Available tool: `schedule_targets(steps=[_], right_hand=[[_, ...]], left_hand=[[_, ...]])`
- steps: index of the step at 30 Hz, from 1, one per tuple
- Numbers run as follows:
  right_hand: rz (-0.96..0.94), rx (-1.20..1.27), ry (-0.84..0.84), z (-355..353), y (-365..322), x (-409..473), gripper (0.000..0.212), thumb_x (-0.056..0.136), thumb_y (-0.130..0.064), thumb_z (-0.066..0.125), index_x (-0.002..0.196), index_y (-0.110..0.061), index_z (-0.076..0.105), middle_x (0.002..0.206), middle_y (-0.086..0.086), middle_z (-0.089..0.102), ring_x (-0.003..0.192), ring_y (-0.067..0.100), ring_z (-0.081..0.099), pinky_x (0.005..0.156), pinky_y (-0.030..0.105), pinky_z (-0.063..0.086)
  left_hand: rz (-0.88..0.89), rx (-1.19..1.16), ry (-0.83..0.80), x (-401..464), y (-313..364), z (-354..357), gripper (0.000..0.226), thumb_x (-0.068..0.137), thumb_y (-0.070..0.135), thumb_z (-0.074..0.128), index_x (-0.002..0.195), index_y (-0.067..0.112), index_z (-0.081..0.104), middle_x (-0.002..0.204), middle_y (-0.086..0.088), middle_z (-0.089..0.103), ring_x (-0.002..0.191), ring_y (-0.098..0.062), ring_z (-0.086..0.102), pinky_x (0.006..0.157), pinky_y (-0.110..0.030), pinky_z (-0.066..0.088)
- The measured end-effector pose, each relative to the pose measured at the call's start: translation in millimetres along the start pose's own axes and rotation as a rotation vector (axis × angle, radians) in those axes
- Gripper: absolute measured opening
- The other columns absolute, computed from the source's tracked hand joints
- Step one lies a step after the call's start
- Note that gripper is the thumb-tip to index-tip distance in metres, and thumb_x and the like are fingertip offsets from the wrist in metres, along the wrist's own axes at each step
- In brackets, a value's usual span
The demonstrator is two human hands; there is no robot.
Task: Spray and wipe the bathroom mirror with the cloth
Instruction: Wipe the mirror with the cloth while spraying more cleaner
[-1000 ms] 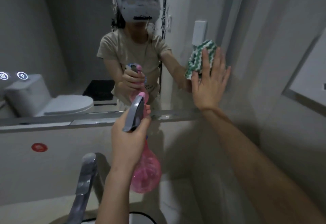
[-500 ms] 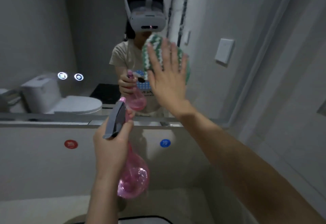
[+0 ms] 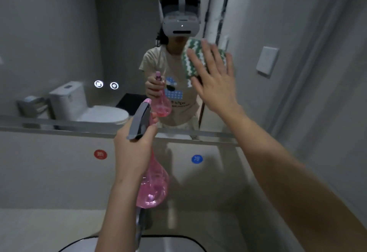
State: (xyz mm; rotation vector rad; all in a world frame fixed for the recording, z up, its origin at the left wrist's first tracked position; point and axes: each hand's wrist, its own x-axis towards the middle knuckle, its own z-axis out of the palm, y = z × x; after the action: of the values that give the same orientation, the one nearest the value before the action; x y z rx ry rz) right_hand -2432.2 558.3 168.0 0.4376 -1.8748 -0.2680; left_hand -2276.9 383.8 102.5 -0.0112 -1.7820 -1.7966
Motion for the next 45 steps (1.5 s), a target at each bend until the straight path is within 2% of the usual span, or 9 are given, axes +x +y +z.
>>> schedule_targets(steps=[9, 17, 21, 24, 29, 32, 34, 41, 45], right_hand=[[0.678, 0.129, -0.007, -9, 141, -67, 0.062, 0.096, -0.042, 0.032, 0.151, -0.018, 0.019, 0.156, 0.014, 0.015, 0.143, 0.032, 0.015, 0.116, 0.047, 0.014], [0.924, 0.092, 0.023, -7, 100, -37, 0.058, 0.099, -0.04, 0.024, 0.151, -0.017, 0.013, 0.157, 0.015, 0.01, 0.145, 0.03, 0.01, 0.115, 0.049, 0.009], [0.782, 0.142, 0.052, -9, 65, -10, 0.059, 0.099, -0.039, 0.025, 0.151, -0.016, 0.012, 0.157, 0.017, 0.011, 0.144, 0.033, 0.01, 0.115, 0.05, 0.004], [0.699, 0.125, 0.065, -9, 38, 13, 0.058, 0.098, -0.037, 0.028, 0.151, -0.017, 0.013, 0.156, 0.017, 0.012, 0.144, 0.033, 0.012, 0.115, 0.05, 0.005], [0.498, 0.122, 0.13, -4, -5, 46, 0.06, 0.094, -0.038, 0.029, 0.15, -0.018, 0.019, 0.156, 0.017, 0.016, 0.143, 0.032, 0.014, 0.115, 0.045, 0.001], [0.315, 0.099, 0.138, -4, -34, 71, 0.063, 0.092, -0.04, 0.029, 0.15, -0.02, 0.017, 0.156, 0.016, 0.017, 0.142, 0.028, 0.01, 0.114, 0.042, -0.005], [0.184, 0.06, 0.169, -3, -45, 85, 0.062, 0.091, -0.041, 0.03, 0.148, -0.019, 0.02, 0.154, 0.017, 0.022, 0.141, 0.027, 0.013, 0.114, 0.042, -0.004], [-0.164, -0.062, 0.182, -9, -4, 90, 0.054, 0.093, -0.04, 0.042, 0.145, -0.024, 0.035, 0.151, 0.011, 0.032, 0.14, 0.028, 0.025, 0.114, 0.048, 0.017], [-0.052, -0.054, 0.21, -16, 41, 85, 0.054, 0.092, -0.039, 0.045, 0.144, -0.025, 0.039, 0.151, 0.01, 0.034, 0.14, 0.026, 0.029, 0.112, 0.048, 0.021]], left_hand=[[0.015, 0.029, -0.081, -38, -3, 66, 0.024, 0.087, 0.012, 0.063, 0.086, -0.012, 0.058, 0.075, -0.03, 0.053, 0.064, -0.016, 0.046, 0.059, -0.027, 0.04], [0.069, 0.065, -0.057, -43, -3, 79, 0.013, 0.085, 0.005, 0.063, 0.08, -0.007, 0.06, 0.068, -0.024, 0.054, 0.058, -0.009, 0.044, 0.052, -0.015, 0.035], [0.086, 0.018, -0.033, -28, -1, 67, 0.01, 0.084, 0.005, 0.064, 0.08, -0.004, 0.061, 0.062, -0.011, 0.054, 0.062, -0.011, 0.046, 0.06, -0.028, 0.038], [0.139, 0.007, -0.025, -12, 5, 54, 0.015, 0.085, 0.004, 0.063, 0.073, 0.014, 0.063, 0.052, 0.01, 0.05, 0.053, -0.001, 0.041, 0.052, -0.013, 0.035], [0.264, 0.035, -0.134, 24, 23, 28, 0.043, 0.085, 0.003, 0.062, 0.056, 0.034, 0.054, 0.049, 0.014, 0.048, 0.048, -0.002, 0.04, 0.048, -0.011, 0.031], [0.337, -0.029, -0.096, 60, 42, 11, 0.029, 0.08, 0.008, 0.069, 0.067, 0.032, 0.059, 0.054, 0.007, 0.052, 0.05, 0.003, 0.044, 0.049, -0.008, 0.034], [0.305, -0.044, -0.088, 90, 49, 0, 0.002, 0.067, 0.023, 0.065, 0.067, 0.023, 0.063, 0.057, 0.0, 0.057, 0.057, -0.005, 0.047, 0.054, -0.024, 0.044], [0.318, -0.024, -0.114, 129, 84, 3, 0.018, 0.07, 0.014, 0.067, 0.061, 0.029, 0.065, 0.049, 0.012, 0.054, 0.051, -0.006, 0.045, 0.054, -0.024, 0.039], [0.349, 0.009, -0.152, 125, 103, 34, 0.011, 0.066, 0.026, 0.066, 0.066, 0.037, 0.066, 0.05, 0.012, 0.054, 0.052, -0.009, 0.044, 0.06, -0.033, 0.036]])
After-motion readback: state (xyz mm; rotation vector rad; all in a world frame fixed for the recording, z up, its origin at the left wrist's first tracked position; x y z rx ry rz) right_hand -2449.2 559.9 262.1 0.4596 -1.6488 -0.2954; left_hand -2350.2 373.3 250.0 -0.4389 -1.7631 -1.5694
